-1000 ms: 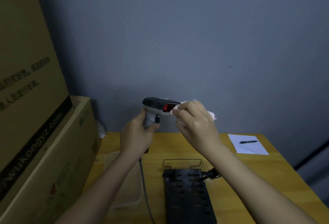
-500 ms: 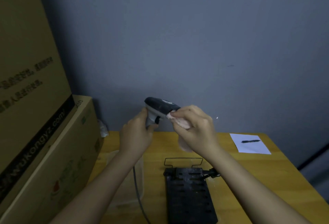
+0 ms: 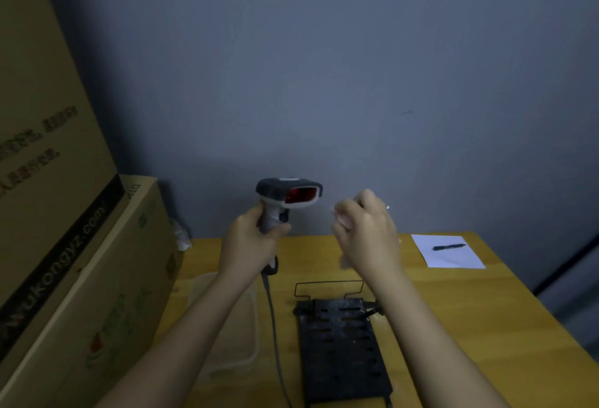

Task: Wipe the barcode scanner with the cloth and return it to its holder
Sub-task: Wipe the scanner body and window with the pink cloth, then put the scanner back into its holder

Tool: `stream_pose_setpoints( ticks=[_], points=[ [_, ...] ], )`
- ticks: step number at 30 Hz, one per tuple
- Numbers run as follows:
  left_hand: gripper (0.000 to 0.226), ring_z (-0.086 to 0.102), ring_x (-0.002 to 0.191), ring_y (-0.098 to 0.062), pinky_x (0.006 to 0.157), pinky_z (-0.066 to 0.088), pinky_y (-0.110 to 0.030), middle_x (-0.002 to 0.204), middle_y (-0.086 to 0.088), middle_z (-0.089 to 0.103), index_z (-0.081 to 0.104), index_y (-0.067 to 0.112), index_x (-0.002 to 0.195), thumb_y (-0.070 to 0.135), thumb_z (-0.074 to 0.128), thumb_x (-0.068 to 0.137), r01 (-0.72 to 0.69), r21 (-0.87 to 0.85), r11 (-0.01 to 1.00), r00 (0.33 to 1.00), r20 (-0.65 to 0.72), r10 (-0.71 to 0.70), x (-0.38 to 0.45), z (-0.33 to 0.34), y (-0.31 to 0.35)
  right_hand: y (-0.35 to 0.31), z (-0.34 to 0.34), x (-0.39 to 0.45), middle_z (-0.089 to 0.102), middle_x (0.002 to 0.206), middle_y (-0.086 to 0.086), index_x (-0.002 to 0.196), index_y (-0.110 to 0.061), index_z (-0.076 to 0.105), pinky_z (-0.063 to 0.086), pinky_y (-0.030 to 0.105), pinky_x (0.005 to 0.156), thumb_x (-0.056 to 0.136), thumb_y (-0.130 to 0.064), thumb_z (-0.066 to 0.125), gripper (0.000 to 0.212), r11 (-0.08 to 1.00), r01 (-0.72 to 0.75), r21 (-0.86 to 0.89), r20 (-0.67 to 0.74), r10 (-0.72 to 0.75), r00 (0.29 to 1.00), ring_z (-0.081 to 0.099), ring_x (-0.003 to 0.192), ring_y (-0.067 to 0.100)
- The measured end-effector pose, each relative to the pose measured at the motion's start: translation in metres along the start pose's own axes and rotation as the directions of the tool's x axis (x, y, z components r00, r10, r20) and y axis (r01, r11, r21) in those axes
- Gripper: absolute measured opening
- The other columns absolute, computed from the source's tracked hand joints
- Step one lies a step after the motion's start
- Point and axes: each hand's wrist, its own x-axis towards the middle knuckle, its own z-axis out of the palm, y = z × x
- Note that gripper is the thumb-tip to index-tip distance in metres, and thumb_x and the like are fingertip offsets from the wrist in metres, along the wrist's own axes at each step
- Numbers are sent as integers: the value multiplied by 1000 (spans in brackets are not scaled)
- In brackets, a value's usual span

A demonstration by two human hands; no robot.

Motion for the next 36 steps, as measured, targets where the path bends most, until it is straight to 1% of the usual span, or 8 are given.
stream_pose_setpoints(
  ticks=[6,10,14,19,25,28,32,36],
  points=[
    [25,64,84,-15,73,54,-38,93,5,71,62,28,100,37,67,78,-51,68,996,999,23,49,2,3,2,-29,-7,-5,54,83,4,87,-8,66,39,20,60,84,-19,64,12,963,117,241,-80,-100,992,52,75,15],
    [23,62,85,-10,73,52,-32,93,10,66,62,26,102,32,68,79,5,19,1000,1000,24,-5,-3,4,-1,-6,-7,6,53,89,7,84,-9,63,38,29,61,83,-19,64,10,946,-190,261,-87,219,972,56,77,25],
    [21,62,82,-7,74,53,-33,90,10,66,63,25,97,31,69,78,52,-56,997,997,63,-48,0,5,1,-25,-7,0,51,90,2,93,-10,63,36,25,59,86,-20,61,12,969,63,239,-7,-63,998,51,80,14],
    [19,62,97,-13,85,50,-32,98,9,64,60,30,99,23,67,82,125,-298,946,988,127,-90,4,-1,-1,14,-7,5,45,96,-9,97,-27,71,43,25,66,87,-11,58,22,898,-305,317,34,311,950,60,85,14],
    [23,60,109,-15,82,56,-30,116,-1,63,59,16,113,21,50,92,395,-675,624,897,429,-104,3,12,2,9,7,-14,51,96,-5,96,-27,74,44,27,82,74,-65,58,47,906,-321,274,531,136,837,53,94,8],
    [23,61,105,-16,75,59,-26,113,-5,63,59,11,110,22,47,93,437,-724,533,883,459,-101,1,24,2,12,21,-25,56,87,7,73,-23,74,47,29,78,72,-59,66,37,788,-457,414,647,99,756,54,90,15],
    [13,69,89,-9,73,58,-18,101,-5,69,64,11,94,20,55,90,454,-690,564,885,423,-194,-1,42,1,23,35,-38,47,87,6,71,-9,70,54,51,78,64,-49,76,41,671,-570,474,557,273,785,59,84,25],
    [22,68,87,-8,66,57,-16,101,-4,70,65,10,105,24,61,87,484,-575,660,863,439,-250,-6,69,1,40,36,-51,45,85,-3,71,-11,63,52,44,67,63,-50,75,41,825,-480,299,356,370,858,54,81,19]
  ],
)
